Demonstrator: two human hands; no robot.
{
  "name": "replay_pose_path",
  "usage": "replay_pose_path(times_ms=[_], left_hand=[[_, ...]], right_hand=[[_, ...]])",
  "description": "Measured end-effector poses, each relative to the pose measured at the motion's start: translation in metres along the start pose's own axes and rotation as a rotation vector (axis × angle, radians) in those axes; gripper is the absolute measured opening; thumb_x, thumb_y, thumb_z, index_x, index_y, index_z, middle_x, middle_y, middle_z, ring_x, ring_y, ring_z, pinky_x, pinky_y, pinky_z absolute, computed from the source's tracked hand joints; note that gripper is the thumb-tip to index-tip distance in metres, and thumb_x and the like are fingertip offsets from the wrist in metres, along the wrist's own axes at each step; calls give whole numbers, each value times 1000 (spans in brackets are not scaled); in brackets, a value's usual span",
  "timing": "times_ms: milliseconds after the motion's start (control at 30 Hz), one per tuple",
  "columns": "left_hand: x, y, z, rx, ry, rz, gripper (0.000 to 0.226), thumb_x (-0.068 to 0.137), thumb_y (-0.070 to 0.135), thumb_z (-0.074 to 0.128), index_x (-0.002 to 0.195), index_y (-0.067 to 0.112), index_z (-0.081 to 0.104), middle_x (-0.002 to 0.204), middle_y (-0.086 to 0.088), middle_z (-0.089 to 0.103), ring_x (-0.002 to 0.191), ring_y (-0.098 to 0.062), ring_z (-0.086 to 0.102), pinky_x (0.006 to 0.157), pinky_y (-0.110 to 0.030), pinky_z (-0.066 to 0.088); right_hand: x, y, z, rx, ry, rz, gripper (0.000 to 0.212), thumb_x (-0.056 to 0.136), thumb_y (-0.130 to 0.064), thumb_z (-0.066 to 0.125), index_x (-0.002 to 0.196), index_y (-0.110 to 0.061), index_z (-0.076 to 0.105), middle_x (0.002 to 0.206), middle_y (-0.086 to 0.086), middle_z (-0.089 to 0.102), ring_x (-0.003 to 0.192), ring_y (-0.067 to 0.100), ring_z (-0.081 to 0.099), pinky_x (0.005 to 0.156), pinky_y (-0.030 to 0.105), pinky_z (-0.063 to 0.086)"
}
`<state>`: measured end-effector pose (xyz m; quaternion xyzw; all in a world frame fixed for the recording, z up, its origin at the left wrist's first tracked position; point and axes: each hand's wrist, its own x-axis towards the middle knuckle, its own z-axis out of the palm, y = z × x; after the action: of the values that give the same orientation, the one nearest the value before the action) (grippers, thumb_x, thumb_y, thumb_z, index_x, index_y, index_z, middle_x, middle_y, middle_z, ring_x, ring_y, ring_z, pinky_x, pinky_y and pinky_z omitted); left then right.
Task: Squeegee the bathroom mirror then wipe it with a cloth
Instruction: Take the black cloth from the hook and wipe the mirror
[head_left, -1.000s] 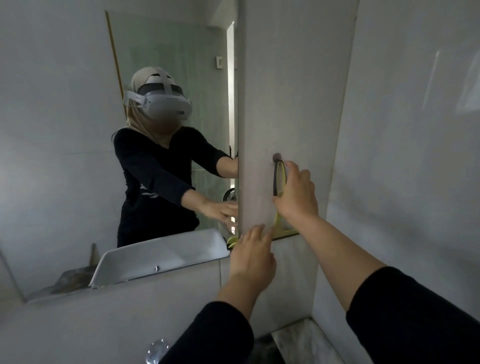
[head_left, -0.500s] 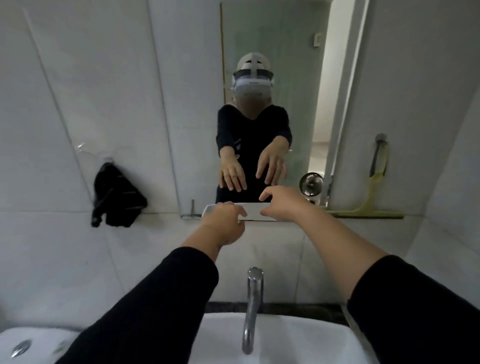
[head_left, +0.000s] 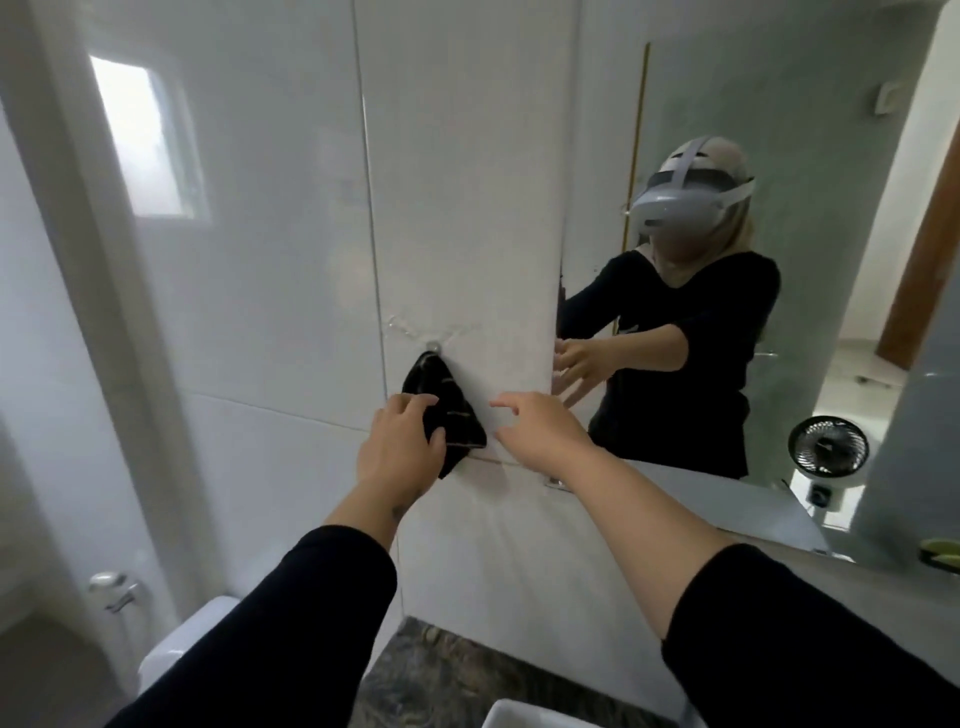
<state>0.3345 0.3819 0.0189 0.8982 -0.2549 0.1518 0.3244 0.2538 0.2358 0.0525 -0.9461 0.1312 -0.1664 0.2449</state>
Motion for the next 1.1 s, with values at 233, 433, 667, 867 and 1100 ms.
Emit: replay_pose_path(times_ms=[233, 433, 667, 867, 1100], left_hand=[[49, -34, 25, -358, 19, -111, 51, 95, 34, 48, 143, 34, 33, 136, -8, 43, 126, -27, 44, 98, -35, 37], [58, -46, 44, -492, 68, -77, 57, 88, 26, 56, 137, 45, 33, 118, 4, 61, 108, -18, 60, 89, -41, 52], [52, -26, 20, -708, 108, -19, 47, 94, 10, 46, 136, 33, 42, 120, 6, 62, 109, -10, 60, 89, -26, 49], [49, 44, -30, -953, 0, 138, 43, 99, 14, 43, 140, 26, 42, 129, 1, 60, 118, -13, 58, 100, -38, 47], [48, 134, -78, -871, -77, 403, 47, 101, 19, 37, 145, 35, 35, 140, 13, 49, 126, -2, 47, 104, -22, 39]], right_hand=[[68, -14, 43, 147, 86, -86, 48, 93, -23, 48, 139, -34, 42, 135, 6, 52, 124, 25, 47, 104, 37, 39], [90, -11, 82, 220, 160, -109, 50, 92, -11, 44, 138, -32, 45, 133, 5, 54, 122, 23, 49, 101, 31, 40], [82, -24, 61, 367, 327, -219, 43, 93, -8, 46, 131, -27, 55, 110, 3, 59, 105, 21, 55, 87, 21, 40], [51, -37, -8, 548, 290, -319, 42, 98, -41, 35, 139, -49, 30, 134, -5, 41, 120, 6, 43, 95, 18, 31], [19, -41, -111, 441, 496, -350, 44, 99, -37, 35, 142, -45, 29, 132, 8, 44, 119, 12, 44, 100, 25, 35]])
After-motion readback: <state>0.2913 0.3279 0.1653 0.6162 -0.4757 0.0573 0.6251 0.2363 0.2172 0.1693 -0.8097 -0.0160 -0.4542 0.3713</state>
